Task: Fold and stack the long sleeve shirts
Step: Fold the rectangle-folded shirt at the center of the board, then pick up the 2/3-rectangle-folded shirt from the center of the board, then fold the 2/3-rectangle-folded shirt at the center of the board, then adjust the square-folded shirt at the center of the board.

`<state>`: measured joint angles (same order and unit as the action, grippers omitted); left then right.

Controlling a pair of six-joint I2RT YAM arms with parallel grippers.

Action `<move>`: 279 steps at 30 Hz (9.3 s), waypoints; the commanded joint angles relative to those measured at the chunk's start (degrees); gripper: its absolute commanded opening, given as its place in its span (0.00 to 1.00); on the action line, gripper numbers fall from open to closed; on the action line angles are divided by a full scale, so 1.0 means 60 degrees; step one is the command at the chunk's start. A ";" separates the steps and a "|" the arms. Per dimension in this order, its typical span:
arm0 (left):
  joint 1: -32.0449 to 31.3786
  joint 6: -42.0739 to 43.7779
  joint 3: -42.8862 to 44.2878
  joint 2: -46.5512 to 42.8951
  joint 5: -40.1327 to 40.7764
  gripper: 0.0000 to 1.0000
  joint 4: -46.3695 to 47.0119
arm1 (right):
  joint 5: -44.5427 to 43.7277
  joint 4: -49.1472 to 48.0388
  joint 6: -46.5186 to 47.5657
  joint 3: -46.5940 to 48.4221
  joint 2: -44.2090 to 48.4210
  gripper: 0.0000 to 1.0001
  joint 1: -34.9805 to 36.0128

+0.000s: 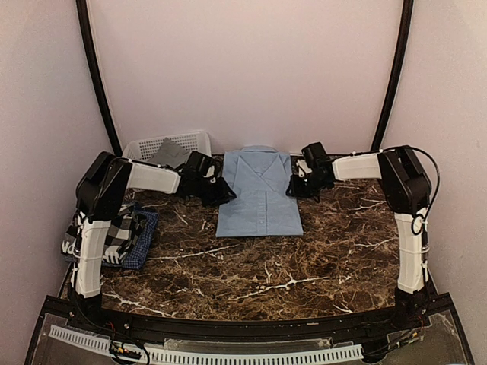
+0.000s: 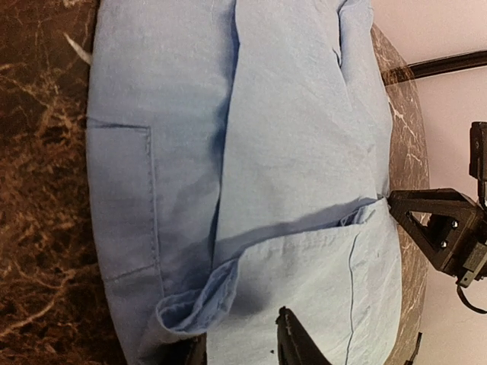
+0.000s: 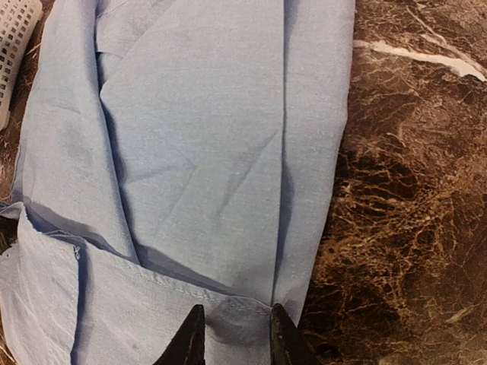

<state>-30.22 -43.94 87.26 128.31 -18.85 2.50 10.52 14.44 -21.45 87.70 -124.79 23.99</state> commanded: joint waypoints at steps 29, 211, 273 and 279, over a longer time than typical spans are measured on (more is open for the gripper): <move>-0.0721 0.0576 -0.4898 -0.5560 0.0106 0.40 -0.1719 | 0.0505 -0.1605 -0.1387 -0.7133 0.5604 0.31 0.1224; -0.0038 0.1101 -0.2352 -0.3427 0.2148 0.39 -0.1229 | 0.0011 -0.1710 -0.0355 -0.4040 0.3885 0.36 0.0072; -0.0252 0.1449 -0.1512 -0.3396 0.1832 0.42 -0.3514 | -0.0980 0.0860 0.0728 -0.2007 0.3654 0.44 0.1560; -0.0252 0.1104 -0.2872 -0.4274 0.0553 0.50 -0.2999 | -0.0911 0.0681 0.0165 -0.2972 0.4214 0.45 0.2667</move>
<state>-31.97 -36.07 74.65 106.56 -10.09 -15.99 5.10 18.52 -18.17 73.52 -100.77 35.90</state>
